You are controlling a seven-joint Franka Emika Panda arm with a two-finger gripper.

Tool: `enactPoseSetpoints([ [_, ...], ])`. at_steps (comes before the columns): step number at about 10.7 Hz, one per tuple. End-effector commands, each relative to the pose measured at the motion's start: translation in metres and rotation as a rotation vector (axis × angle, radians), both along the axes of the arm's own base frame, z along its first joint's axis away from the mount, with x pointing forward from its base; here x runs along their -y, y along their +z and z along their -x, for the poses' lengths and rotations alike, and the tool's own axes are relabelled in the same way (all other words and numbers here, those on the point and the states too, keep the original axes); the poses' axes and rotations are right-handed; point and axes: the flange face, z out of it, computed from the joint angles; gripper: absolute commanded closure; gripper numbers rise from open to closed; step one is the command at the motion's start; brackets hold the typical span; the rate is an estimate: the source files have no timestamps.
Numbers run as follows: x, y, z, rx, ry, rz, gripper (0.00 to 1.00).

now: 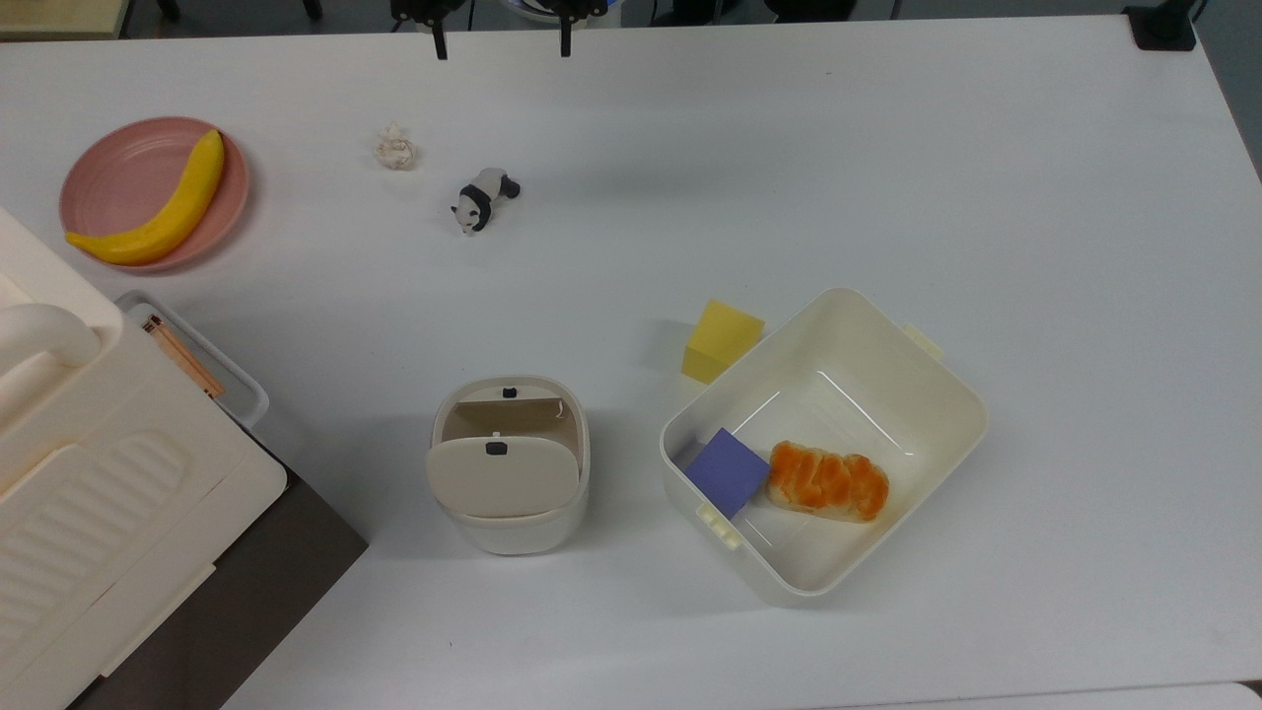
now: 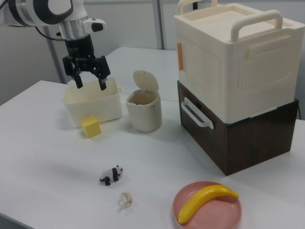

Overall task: Open the trash can
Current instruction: 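Lift the gripper away from the opened trash can lid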

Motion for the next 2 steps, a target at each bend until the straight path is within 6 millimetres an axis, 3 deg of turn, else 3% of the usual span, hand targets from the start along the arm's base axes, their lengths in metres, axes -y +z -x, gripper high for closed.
enactPoseSetpoints([
  [1, 0.0013, 0.0051, 0.0102, -0.001, -0.021, 0.016, 0.00],
  [2, 0.0010, 0.0058, 0.0109, -0.001, -0.021, 0.013, 0.00],
])
